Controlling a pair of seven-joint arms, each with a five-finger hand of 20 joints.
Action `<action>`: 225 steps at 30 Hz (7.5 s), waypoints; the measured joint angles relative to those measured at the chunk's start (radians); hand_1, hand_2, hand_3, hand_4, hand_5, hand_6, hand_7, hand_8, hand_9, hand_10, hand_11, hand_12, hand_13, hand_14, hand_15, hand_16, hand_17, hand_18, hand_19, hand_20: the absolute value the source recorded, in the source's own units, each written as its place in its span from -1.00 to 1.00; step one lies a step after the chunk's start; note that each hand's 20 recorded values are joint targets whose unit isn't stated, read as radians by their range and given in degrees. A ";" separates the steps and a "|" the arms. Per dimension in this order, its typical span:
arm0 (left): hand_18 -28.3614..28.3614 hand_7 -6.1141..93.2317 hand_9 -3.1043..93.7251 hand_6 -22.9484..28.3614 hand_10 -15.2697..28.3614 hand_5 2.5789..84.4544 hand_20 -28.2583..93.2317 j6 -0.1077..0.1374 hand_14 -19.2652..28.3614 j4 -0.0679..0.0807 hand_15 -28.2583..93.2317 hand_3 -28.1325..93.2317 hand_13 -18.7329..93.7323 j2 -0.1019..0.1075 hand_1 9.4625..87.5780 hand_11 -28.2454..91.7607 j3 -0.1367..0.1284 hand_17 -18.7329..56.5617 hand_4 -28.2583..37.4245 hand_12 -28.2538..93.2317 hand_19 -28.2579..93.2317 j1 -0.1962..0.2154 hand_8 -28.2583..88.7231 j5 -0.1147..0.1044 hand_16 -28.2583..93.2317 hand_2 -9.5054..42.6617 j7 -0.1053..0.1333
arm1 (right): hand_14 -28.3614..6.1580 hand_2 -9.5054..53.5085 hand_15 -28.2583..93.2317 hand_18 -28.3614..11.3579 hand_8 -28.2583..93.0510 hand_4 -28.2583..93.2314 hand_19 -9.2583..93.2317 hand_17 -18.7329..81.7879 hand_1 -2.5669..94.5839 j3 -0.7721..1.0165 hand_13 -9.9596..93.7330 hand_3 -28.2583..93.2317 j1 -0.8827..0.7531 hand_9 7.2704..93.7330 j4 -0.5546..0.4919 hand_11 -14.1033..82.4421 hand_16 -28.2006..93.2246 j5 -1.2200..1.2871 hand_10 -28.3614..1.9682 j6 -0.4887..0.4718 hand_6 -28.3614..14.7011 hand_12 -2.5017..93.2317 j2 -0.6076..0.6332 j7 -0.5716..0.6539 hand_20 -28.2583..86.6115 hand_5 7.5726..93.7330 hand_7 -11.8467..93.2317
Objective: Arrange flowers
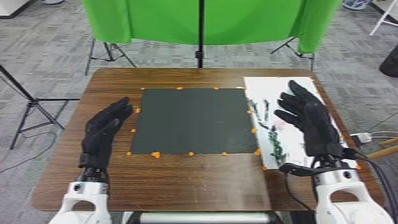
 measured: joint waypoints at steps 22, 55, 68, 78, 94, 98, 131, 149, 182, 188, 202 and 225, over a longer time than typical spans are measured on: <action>0.40 -0.65 -0.01 -0.02 0.30 0.09 -0.13 -0.002 0.47 -0.004 -0.37 0.55 -0.03 -0.001 -0.52 -0.28 0.000 -0.23 -0.65 -0.34 -0.44 0.008 -0.62 0.003 -0.49 -0.94 -0.025 | 0.02 -1.00 0.17 -0.13 -0.63 -0.78 0.47 0.46 0.06 -0.046 0.55 -0.30 -0.009 0.34 -0.082 -0.14 -0.16 -0.623 -0.21 0.138 0.09 -0.41 0.069 0.335 0.20 0.19 -0.43; 0.41 -0.66 -0.01 -0.01 0.30 0.09 -0.15 -0.013 0.48 -0.015 -0.37 0.54 -0.03 -0.001 -0.53 -0.28 -0.015 -0.25 -0.64 -0.34 -0.44 0.023 -0.62 0.018 -0.48 -0.92 -0.062 | 0.34 -1.00 0.16 0.21 -0.59 -0.92 0.76 0.75 -0.20 -0.166 0.94 0.25 0.115 0.72 0.128 -0.07 -0.09 -1.153 -0.05 -0.090 0.10 -0.40 0.231 0.528 0.03 0.49 -0.29; 0.41 -0.66 -0.01 -0.01 0.30 0.09 -0.16 -0.021 0.48 -0.002 -0.37 0.54 -0.03 0.025 -0.55 -0.28 -0.004 -0.26 -0.66 -0.34 -0.44 -0.014 -0.62 0.011 -0.48 -0.84 -0.061 | 0.47 -1.00 0.30 0.19 -0.13 -0.01 0.97 0.76 0.59 -0.259 1.00 -0.78 0.213 0.82 0.163 0.08 -0.06 -1.206 0.06 -0.175 0.27 -0.37 0.253 0.539 0.04 0.56 -0.19; 0.41 -0.66 -0.01 -0.01 0.31 0.10 -0.16 -0.017 0.49 -0.010 -0.37 0.54 -0.04 0.023 -0.56 -0.28 -0.020 -0.27 -0.66 -0.34 -0.44 -0.002 -0.62 -0.005 -0.48 -0.82 -0.062 | 0.55 -1.00 0.42 0.23 -0.08 0.35 1.00 0.83 0.84 -0.274 1.00 -0.94 0.214 0.89 0.162 0.06 -0.11 -1.203 0.18 -0.164 0.30 -0.19 0.229 0.561 0.08 0.61 -0.13; 0.41 -0.66 -0.01 0.00 0.31 0.09 -0.18 -0.017 0.49 -0.009 -0.37 0.54 -0.03 0.021 -0.56 -0.28 -0.032 -0.26 -0.67 -0.34 -0.45 0.009 -0.61 -0.029 -0.48 -0.82 -0.063 | 0.60 -1.00 0.53 0.18 -0.01 -0.39 1.00 0.87 0.28 -0.253 1.00 0.31 0.168 0.85 0.125 0.23 -0.17 -1.070 0.19 0.024 0.22 -0.23 0.234 0.524 0.23 0.53 0.00; 0.42 -0.66 -0.01 0.00 0.31 0.10 -0.17 -0.015 0.49 -0.005 -0.37 0.55 -0.03 0.028 -0.55 -0.28 -0.039 -0.26 -0.67 -0.34 -0.45 0.010 -0.61 -0.046 -0.48 -0.82 -0.062 | 0.60 -1.00 0.54 0.18 -0.01 -0.41 1.00 0.87 0.26 -0.264 1.00 0.36 0.184 0.85 0.092 0.25 -0.17 -1.029 0.18 0.061 0.22 -0.24 0.238 0.507 0.24 0.52 0.01; 0.38 -0.65 -0.01 -0.02 0.31 0.10 -0.18 0.127 0.44 0.165 -0.37 0.59 -0.05 0.105 -0.64 -0.29 0.005 -0.25 -0.78 -0.35 -0.49 -0.079 -0.62 -0.238 -0.50 -0.77 0.002 | 0.60 -1.00 0.55 0.18 -0.07 -0.44 1.00 0.88 0.23 -0.799 1.00 0.39 0.675 0.85 0.482 0.29 -0.17 -0.936 0.15 -0.042 0.24 -0.31 -0.039 0.445 0.28 0.49 0.10; 0.38 -0.64 -0.01 -0.02 0.30 0.10 -0.18 0.069 0.45 0.197 -0.37 0.59 -0.04 0.102 -0.64 -0.28 0.084 -0.26 -0.75 -0.35 -0.48 -0.155 -0.62 -0.225 -0.50 -0.80 -0.011 | 0.58 -1.00 0.48 0.21 -0.12 -0.52 1.00 0.86 0.30 -0.814 1.00 0.28 0.691 0.86 0.633 0.23 -0.16 -0.946 0.14 0.102 0.26 -0.36 -0.133 0.477 0.17 0.48 0.08; 0.40 -0.66 -0.02 -0.03 0.29 0.06 -0.19 0.047 0.46 0.161 -0.37 0.60 -0.05 0.092 -0.65 -0.30 0.029 -0.29 -0.73 -0.34 -0.50 -0.098 -0.62 -0.222 -0.49 -0.89 -0.011 | 0.42 -0.33 0.43 0.09 -0.62 -0.67 1.00 0.82 -0.44 -0.863 1.00 0.44 0.703 0.87 0.552 0.15 -0.11 -1.065 -0.03 0.007 0.09 -0.39 -0.051 0.403 0.18 0.61 -0.37; 0.39 -0.66 -0.02 -0.02 0.29 0.06 -0.19 0.049 0.46 0.154 -0.37 0.60 -0.05 0.091 -0.65 -0.30 0.016 -0.29 -0.74 -0.33 -0.50 -0.078 -0.62 -0.222 -0.49 -0.89 -0.011 | 0.41 -0.23 0.44 0.09 -0.62 -0.66 1.00 0.82 -0.46 -0.890 1.00 0.46 0.717 0.88 0.425 0.15 -0.11 -1.069 -0.05 -0.149 0.06 -0.39 0.071 0.432 0.21 0.62 -0.42; 0.39 -0.66 -0.02 -0.02 0.29 0.06 -0.19 0.050 0.46 0.146 -0.38 0.60 -0.05 0.089 -0.65 -0.30 0.010 -0.29 -0.74 -0.33 -0.50 -0.064 -0.62 -0.222 -0.49 -0.89 -0.012 | 0.39 -0.18 0.45 0.10 -0.62 -0.64 1.00 0.83 -0.48 -0.863 1.00 0.43 0.718 0.89 0.393 0.14 -0.11 -1.013 -0.07 -0.325 0.05 -0.38 0.125 0.518 0.23 0.65 -0.45; 0.39 -0.66 -0.02 -0.02 0.29 0.07 -0.19 0.049 0.46 0.144 -0.38 0.60 -0.05 0.076 -0.65 -0.30 0.009 -0.29 -0.74 -0.33 -0.50 -0.057 -0.61 -0.222 -0.49 -0.89 -0.012 | 0.37 -0.20 0.43 0.06 -0.62 -0.63 1.00 0.82 -0.48 -0.914 1.00 0.44 0.705 0.88 0.391 0.13 -0.10 -0.886 -0.05 -0.381 0.07 -0.38 0.046 0.502 0.23 0.62 -0.47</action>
